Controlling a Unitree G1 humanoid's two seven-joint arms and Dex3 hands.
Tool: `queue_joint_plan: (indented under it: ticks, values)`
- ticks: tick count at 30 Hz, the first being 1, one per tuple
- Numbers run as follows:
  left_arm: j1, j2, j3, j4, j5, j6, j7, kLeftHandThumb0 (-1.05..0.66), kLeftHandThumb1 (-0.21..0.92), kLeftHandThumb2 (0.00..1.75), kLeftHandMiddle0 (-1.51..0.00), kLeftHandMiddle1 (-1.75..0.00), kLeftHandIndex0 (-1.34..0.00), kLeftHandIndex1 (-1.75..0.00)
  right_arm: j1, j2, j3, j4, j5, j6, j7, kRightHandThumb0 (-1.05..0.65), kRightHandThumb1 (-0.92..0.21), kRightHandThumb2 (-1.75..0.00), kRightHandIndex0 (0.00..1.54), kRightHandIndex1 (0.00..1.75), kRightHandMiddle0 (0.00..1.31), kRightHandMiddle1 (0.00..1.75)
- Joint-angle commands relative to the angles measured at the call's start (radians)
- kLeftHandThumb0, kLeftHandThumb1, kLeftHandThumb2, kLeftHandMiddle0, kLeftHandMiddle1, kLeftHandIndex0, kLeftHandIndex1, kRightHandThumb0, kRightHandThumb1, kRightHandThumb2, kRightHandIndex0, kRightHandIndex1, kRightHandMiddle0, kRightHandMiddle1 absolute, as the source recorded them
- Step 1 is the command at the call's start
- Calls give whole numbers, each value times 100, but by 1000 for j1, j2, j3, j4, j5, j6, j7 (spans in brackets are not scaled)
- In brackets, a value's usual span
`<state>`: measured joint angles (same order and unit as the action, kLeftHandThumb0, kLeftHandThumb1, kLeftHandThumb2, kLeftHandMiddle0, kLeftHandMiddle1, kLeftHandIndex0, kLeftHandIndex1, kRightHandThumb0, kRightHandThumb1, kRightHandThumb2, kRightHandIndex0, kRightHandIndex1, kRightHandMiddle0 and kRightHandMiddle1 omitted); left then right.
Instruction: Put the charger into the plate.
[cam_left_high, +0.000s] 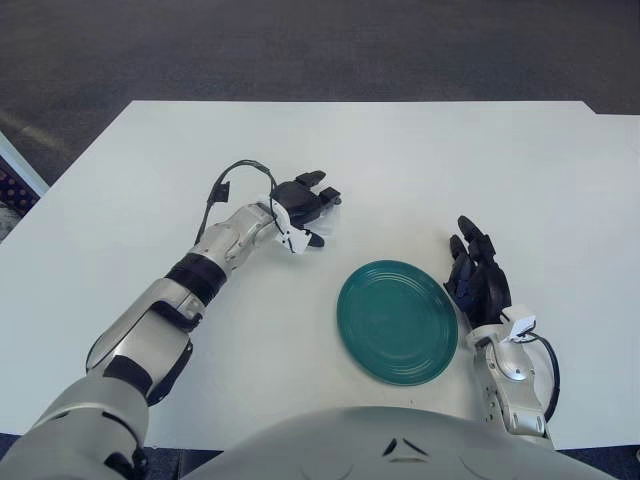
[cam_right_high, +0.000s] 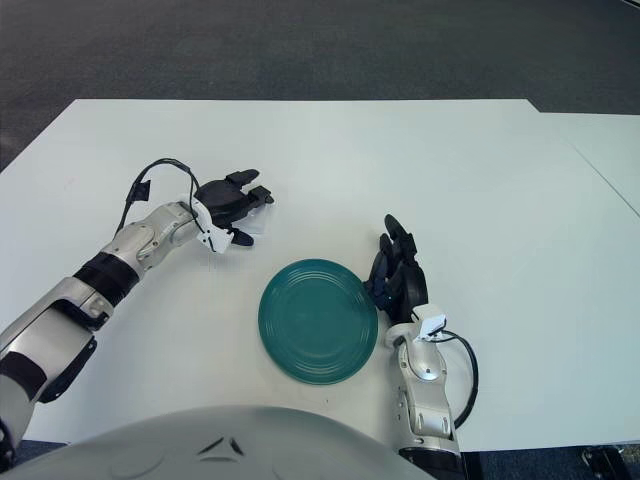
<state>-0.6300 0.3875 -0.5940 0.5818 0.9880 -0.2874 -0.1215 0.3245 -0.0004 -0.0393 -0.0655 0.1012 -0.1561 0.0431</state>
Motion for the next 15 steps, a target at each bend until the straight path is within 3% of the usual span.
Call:
queue_joint_plan:
  ticks: [1,15]
  values:
    - [-28,-9,-13,41,18,35,44,-105,92,55,0,0,0,-63,39,5,5,63,-9,61,-5,-88,-92,-88,4,0,0,33]
    - [-57,-41,-45,135,27,106,112,-105,92,65,0,0,0,-55,34,5,-2,79,-4,59,-7,-87,-92,-88,6,1,0,35]
